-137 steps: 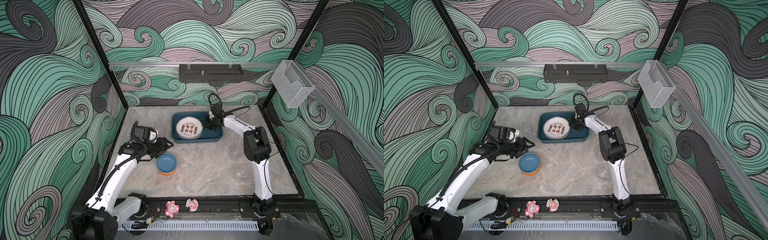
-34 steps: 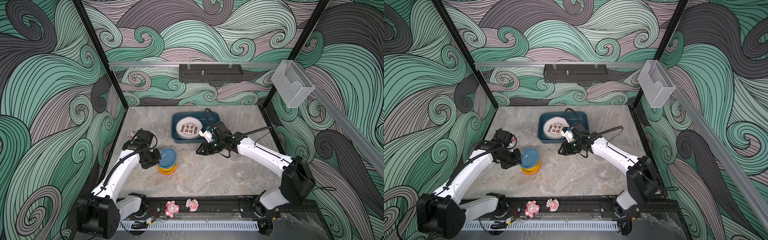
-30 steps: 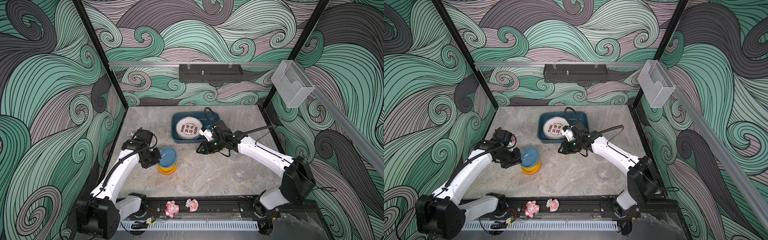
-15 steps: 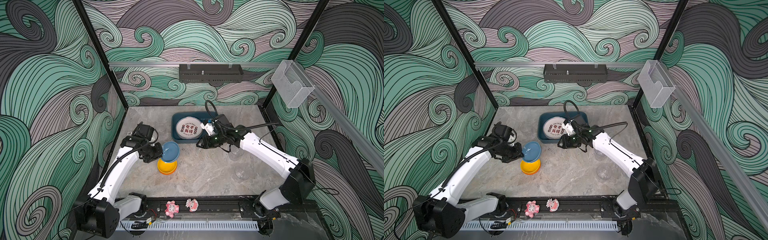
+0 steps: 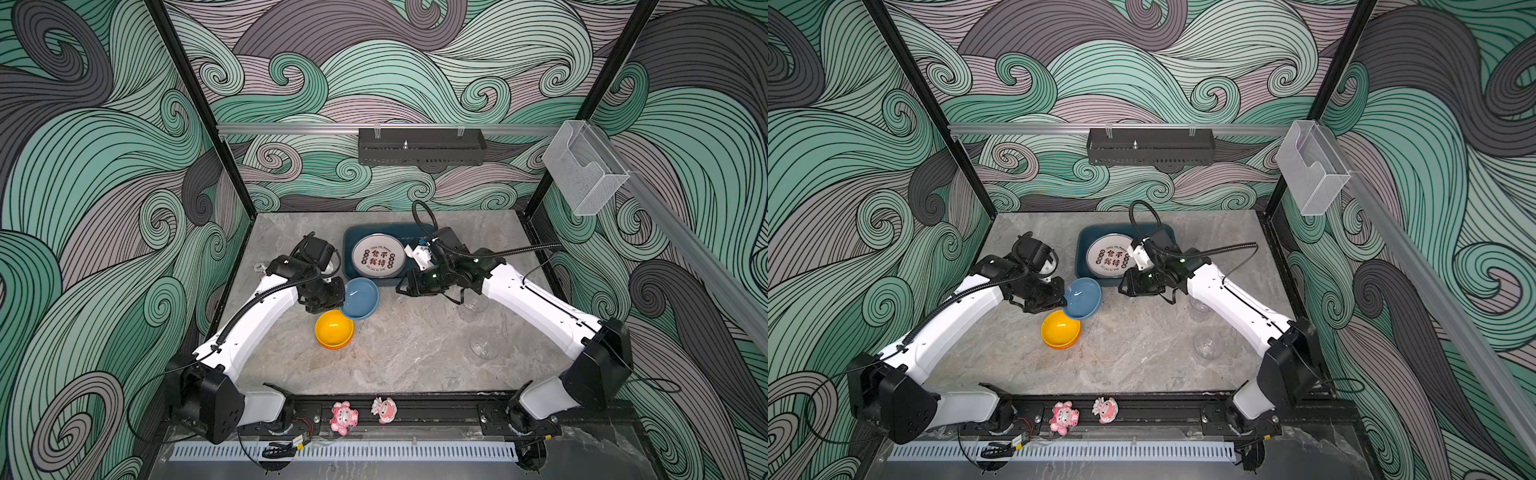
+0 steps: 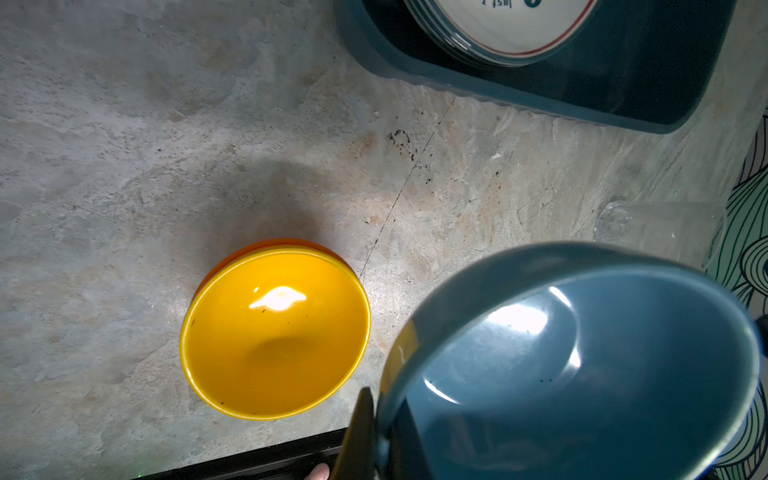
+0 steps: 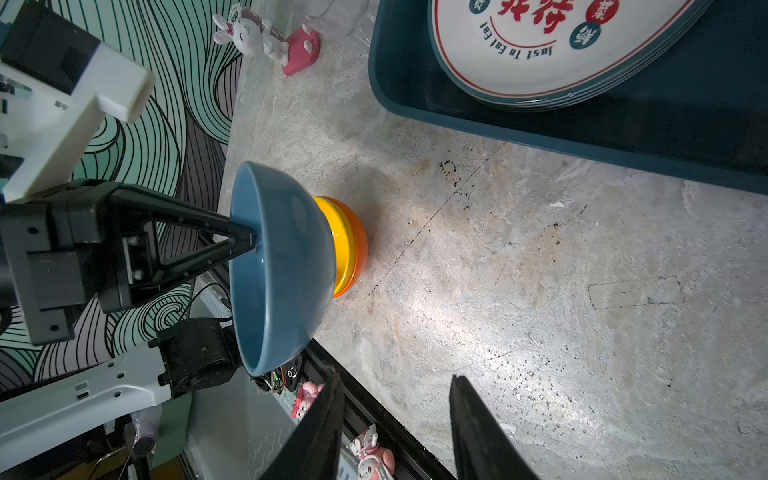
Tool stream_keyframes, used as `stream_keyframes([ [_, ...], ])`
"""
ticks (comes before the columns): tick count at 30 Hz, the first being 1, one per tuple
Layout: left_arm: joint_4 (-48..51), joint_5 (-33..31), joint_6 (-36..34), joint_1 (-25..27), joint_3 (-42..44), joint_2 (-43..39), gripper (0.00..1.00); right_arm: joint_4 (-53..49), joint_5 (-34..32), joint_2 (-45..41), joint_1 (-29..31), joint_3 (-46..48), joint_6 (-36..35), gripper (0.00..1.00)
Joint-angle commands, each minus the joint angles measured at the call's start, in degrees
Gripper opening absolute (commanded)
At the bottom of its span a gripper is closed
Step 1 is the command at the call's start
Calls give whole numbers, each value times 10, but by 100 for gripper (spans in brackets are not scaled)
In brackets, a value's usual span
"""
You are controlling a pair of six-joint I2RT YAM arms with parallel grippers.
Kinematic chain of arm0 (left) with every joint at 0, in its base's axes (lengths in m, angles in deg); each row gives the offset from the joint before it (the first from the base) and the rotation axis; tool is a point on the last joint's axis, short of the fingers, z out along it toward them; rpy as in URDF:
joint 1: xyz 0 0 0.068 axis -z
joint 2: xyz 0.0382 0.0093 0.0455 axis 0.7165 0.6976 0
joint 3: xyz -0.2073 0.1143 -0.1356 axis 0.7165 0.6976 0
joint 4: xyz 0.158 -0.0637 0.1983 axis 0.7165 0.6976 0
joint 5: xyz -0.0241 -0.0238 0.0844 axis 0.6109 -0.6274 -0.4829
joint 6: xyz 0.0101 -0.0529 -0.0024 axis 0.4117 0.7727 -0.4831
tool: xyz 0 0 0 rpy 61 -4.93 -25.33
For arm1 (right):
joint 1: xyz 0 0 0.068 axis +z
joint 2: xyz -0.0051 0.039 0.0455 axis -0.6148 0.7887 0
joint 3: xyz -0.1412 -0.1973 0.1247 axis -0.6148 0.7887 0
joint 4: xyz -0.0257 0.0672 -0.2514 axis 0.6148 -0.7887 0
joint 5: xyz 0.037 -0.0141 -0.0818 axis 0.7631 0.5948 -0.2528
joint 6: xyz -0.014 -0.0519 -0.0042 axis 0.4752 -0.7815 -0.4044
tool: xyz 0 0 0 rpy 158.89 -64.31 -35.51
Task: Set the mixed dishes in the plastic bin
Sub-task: 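Carry the blue bowl toward the bin with the left gripper while the right grips it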
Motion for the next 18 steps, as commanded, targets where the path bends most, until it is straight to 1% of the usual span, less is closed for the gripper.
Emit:
stream_keyframes([
  [1,-1,-18,7,18,-34,16,0,-10,-9,-19,-6,-17,7,46],
  [5,-1,-24,7,33,-54,35,0,-8,-9,-21,-9,-22,12,50],
  [11,-3,-26,8,51,-75,50,0,-8,5,-11,-9,-35,20,50],
  [12,-3,-28,8,55,-79,67,0,-7,7,-9,-9,-37,21,50],
  [18,-3,-30,8,70,-100,85,0,2,20,7,-8,-48,30,49],
])
